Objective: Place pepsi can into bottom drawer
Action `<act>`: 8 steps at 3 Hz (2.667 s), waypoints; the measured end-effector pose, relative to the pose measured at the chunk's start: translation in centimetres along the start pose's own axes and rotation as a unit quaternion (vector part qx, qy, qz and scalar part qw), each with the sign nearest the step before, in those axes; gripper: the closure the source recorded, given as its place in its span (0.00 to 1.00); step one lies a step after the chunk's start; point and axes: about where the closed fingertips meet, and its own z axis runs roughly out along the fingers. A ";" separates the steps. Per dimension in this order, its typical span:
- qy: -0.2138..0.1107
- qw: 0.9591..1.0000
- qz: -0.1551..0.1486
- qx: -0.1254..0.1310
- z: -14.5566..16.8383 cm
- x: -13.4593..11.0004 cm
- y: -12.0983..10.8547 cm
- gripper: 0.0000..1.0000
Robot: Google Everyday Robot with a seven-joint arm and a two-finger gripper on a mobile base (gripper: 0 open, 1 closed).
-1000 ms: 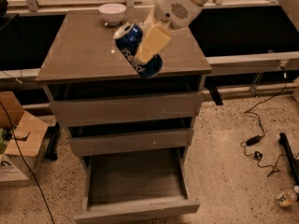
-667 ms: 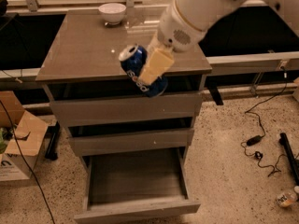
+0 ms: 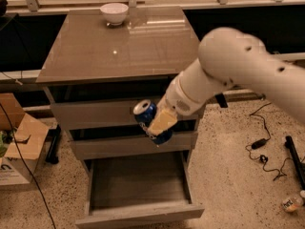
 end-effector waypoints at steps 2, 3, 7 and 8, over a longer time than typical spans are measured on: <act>0.063 0.998 0.008 -0.011 4.9 2.5 0.8 1.00; 0.095 0.995 0.023 -0.023 10.5 5.1 0.8 1.00; 0.145 0.984 0.077 -0.070 25.7 14.1 0.2 1.00; 0.142 0.986 0.075 -0.049 28.8 14.2 -0.1 1.00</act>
Offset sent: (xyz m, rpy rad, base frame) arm 0.0060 0.0088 -0.0694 -0.2031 0.0962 -0.0321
